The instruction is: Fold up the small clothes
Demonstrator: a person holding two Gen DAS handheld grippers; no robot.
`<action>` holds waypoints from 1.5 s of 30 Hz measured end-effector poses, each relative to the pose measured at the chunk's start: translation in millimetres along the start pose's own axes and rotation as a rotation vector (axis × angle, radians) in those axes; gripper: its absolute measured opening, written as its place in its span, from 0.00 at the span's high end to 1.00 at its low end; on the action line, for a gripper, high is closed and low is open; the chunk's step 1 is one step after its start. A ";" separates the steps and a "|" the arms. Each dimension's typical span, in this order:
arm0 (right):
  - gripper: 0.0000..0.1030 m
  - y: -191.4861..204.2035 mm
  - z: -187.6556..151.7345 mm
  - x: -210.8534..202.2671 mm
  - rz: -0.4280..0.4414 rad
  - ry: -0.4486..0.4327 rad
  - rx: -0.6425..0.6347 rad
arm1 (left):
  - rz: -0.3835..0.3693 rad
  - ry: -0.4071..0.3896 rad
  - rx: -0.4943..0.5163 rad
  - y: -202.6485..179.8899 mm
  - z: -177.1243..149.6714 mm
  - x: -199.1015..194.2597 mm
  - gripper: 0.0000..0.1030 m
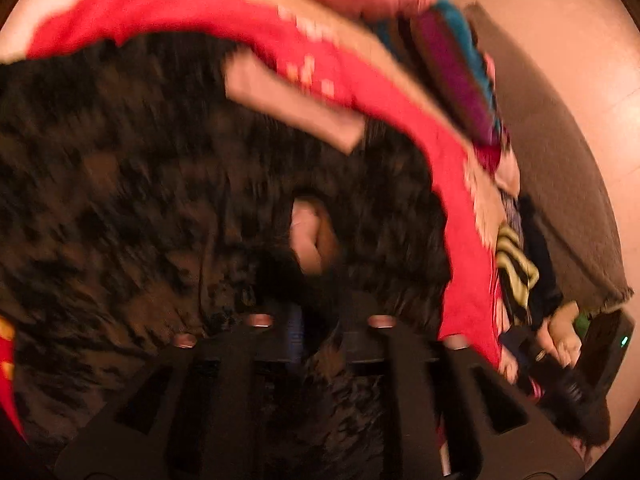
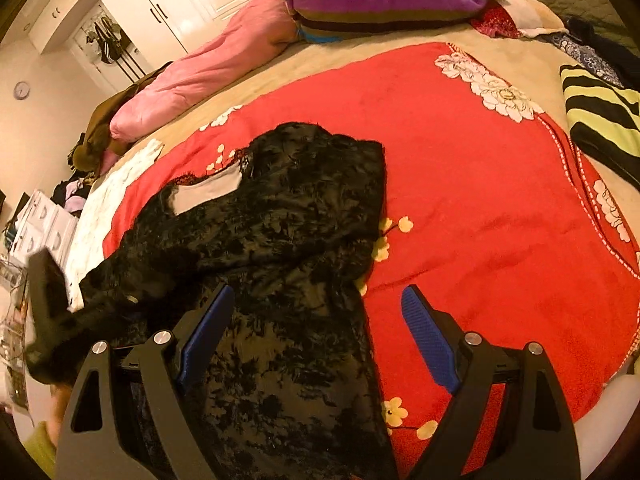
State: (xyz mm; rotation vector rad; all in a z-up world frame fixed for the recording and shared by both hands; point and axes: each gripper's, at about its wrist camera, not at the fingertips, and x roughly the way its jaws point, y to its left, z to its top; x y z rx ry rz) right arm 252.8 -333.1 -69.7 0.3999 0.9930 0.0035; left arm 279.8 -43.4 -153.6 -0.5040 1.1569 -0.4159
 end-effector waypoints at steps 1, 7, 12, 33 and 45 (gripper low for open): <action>0.18 1.4 -0.3 1.4 0.004 0.004 -0.002 | -0.005 0.018 0.003 1.4 -5.0 3.6 0.55; 0.18 24.0 -0.8 16.2 0.053 0.034 -0.042 | -0.037 -0.047 0.064 11.4 -22.8 -32.3 0.39; 0.18 60.3 2.9 47.4 0.126 0.096 -0.105 | 0.051 -0.158 0.046 39.5 -29.2 -79.4 0.39; 0.58 140.8 12.9 162.4 0.082 0.206 -0.369 | 0.191 -0.277 0.015 100.6 -45.5 -148.0 0.30; 0.94 130.8 25.7 105.3 0.214 0.110 -0.332 | 0.198 -0.274 -0.028 112.6 -46.9 -150.6 0.30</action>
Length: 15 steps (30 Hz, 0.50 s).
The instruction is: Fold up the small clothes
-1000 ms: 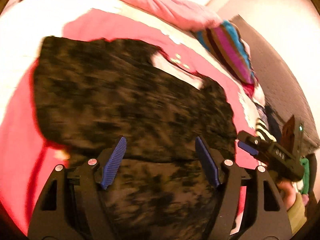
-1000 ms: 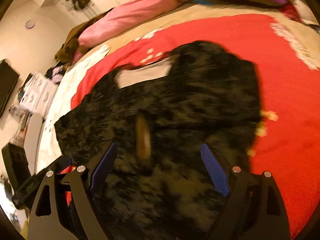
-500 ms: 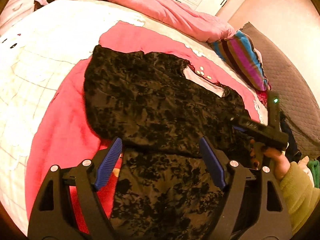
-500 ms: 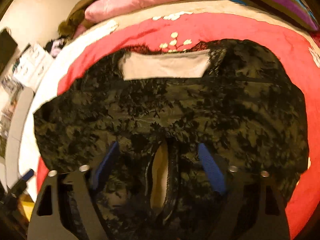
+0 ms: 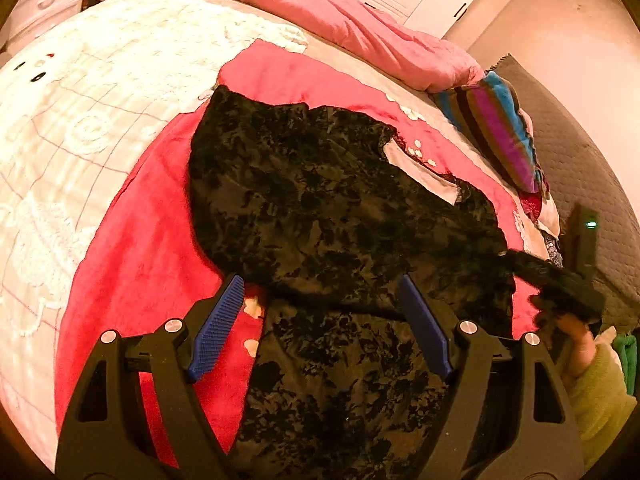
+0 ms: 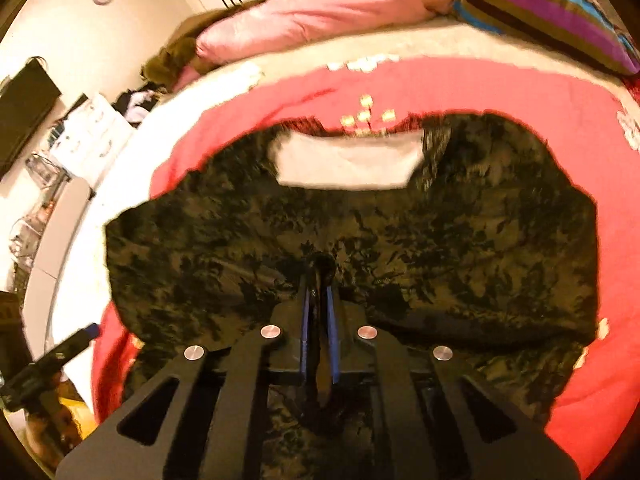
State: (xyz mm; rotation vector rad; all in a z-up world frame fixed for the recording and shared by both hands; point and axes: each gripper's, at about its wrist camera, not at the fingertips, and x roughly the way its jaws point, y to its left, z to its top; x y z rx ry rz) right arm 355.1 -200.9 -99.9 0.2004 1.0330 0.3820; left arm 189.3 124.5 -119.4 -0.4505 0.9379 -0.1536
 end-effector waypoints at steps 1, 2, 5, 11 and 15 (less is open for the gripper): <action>0.95 1.8 3.0 -7.5 0.014 -0.014 -0.004 | 0.001 0.002 -0.002 0.3 -0.2 0.6 0.30; 0.95 3.7 6.1 -14.7 0.027 -0.029 -0.008 | 0.002 0.002 -0.002 -0.4 -0.5 1.2 0.30; 0.95 10.8 19.8 -39.2 0.035 -0.082 -0.040 | 0.002 0.006 0.003 -3.8 -1.0 2.6 0.30; 0.95 -10.8 54.4 -83.5 -0.021 -0.183 -0.009 | -0.004 0.004 0.022 -12.3 -0.6 3.4 0.30; 0.95 -46.1 65.8 -94.0 -0.117 -0.191 0.057 | -0.007 0.003 0.031 -15.9 -0.6 4.8 0.30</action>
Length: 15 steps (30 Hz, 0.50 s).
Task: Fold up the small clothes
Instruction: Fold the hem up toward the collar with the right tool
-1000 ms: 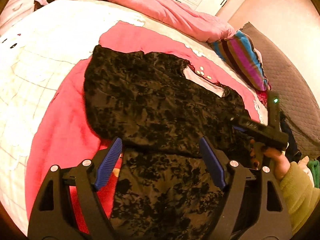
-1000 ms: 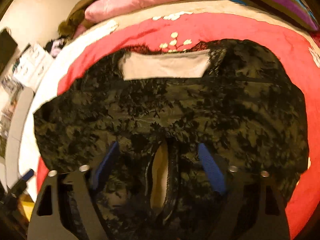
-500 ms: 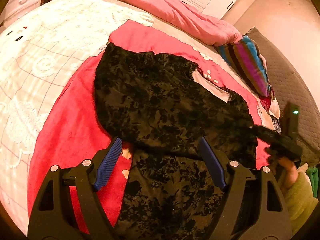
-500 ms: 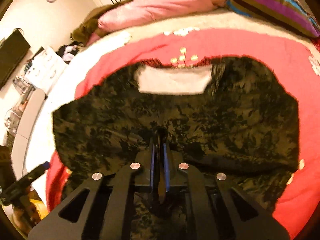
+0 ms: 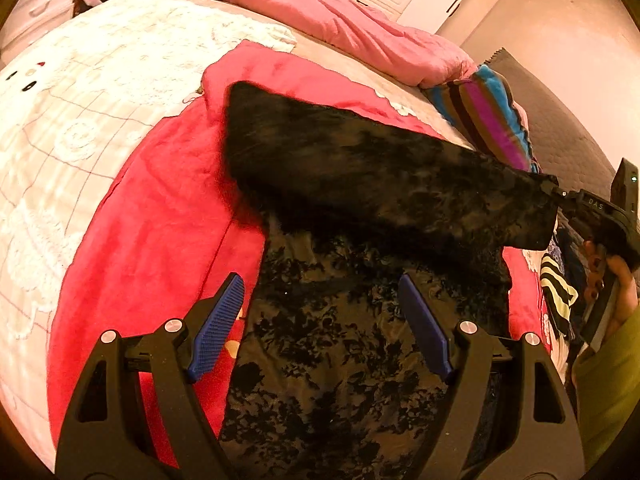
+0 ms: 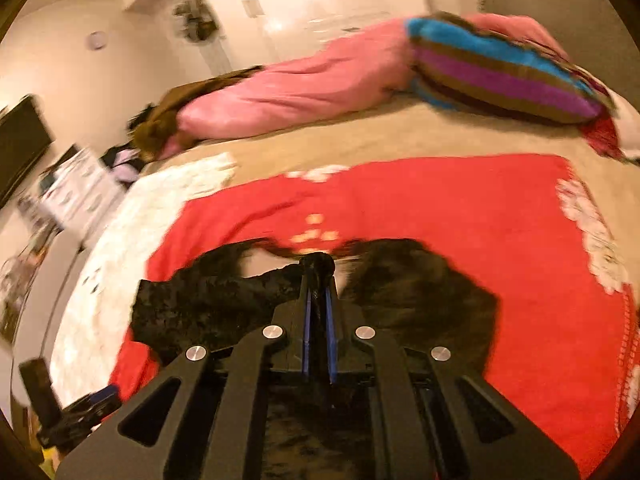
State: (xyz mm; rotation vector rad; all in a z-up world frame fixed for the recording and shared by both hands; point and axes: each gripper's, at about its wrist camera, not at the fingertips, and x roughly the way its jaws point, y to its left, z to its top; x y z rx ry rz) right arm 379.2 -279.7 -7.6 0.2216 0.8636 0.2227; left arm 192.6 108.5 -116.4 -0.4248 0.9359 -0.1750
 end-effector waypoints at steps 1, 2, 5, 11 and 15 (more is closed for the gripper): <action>0.95 -11.2 1.4 2.3 -0.041 0.015 0.016 | -0.002 0.001 0.000 -0.5 -0.3 0.7 0.30; 0.95 -22.2 1.5 6.2 -0.073 0.034 0.032 | -0.004 0.002 0.000 -0.6 -0.3 1.4 0.30; 0.95 -50.6 -5.1 24.9 -0.134 0.095 0.085 | -0.008 0.013 0.000 -0.7 -0.6 5.6 0.30; 0.95 -66.7 -21.0 60.2 -0.237 0.178 0.045 | -0.006 0.024 0.012 -2.9 -1.8 9.6 0.30; 0.94 -69.9 -25.3 76.4 -0.253 0.192 0.020 | 0.000 0.027 0.026 -4.8 -0.4 13.2 0.30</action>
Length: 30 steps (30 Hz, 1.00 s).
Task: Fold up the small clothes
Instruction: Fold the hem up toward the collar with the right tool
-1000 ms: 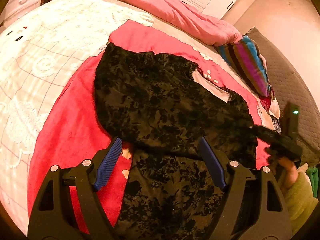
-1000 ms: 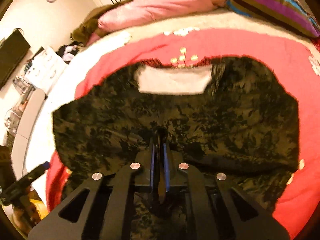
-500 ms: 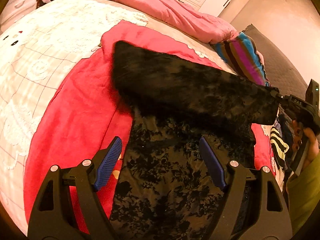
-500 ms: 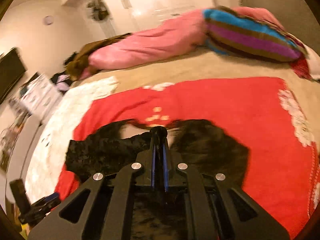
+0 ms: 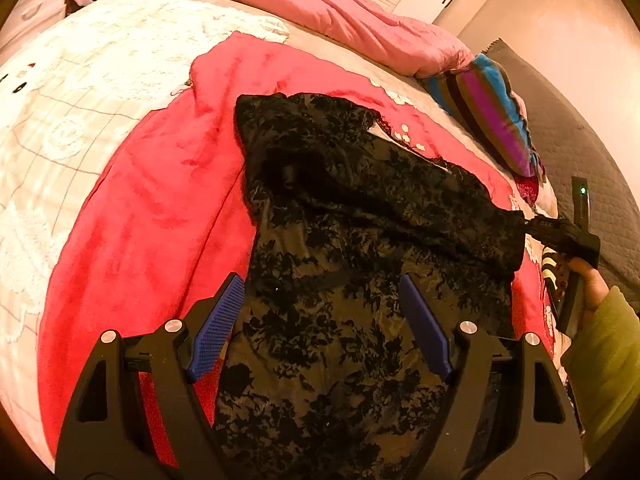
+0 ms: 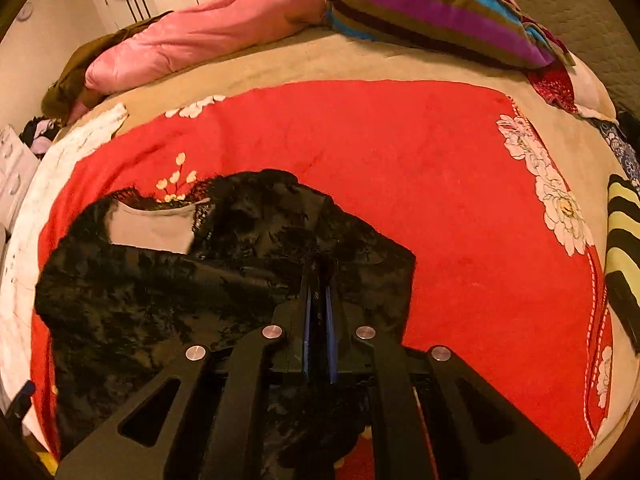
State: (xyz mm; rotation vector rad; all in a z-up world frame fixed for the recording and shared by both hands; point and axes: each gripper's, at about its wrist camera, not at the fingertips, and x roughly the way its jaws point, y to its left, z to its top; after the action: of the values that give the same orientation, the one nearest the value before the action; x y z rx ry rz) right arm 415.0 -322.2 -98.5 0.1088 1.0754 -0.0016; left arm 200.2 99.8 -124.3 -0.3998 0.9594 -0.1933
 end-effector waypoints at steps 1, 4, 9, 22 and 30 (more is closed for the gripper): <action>0.89 -1.5 0.0 4.0 -0.008 -0.003 -0.002 | 0.002 0.002 0.007 -1.7 1.3 2.1 0.30; 0.71 -9.6 0.4 7.0 -0.028 -0.016 0.019 | 0.010 0.002 0.038 -8.7 5.8 6.4 0.30; 0.58 -24.4 -8.8 -23.8 0.035 -0.103 0.050 | 0.031 -0.014 0.095 -20.2 20.9 13.1 0.26; 0.98 -12.8 -42.3 11.0 0.110 0.046 0.041 | 0.108 -0.021 0.222 -46.2 93.7 64.4 0.25; 0.98 -25.7 -44.6 1.6 0.040 0.025 0.027 | 0.177 0.063 0.298 -54.0 93.5 109.7 0.25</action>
State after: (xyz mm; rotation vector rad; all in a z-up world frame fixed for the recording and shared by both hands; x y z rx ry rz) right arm 375.2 -343.8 -123.2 0.1551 1.0979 0.0207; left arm 340.2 36.9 -137.2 -0.0348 1.0053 -0.1847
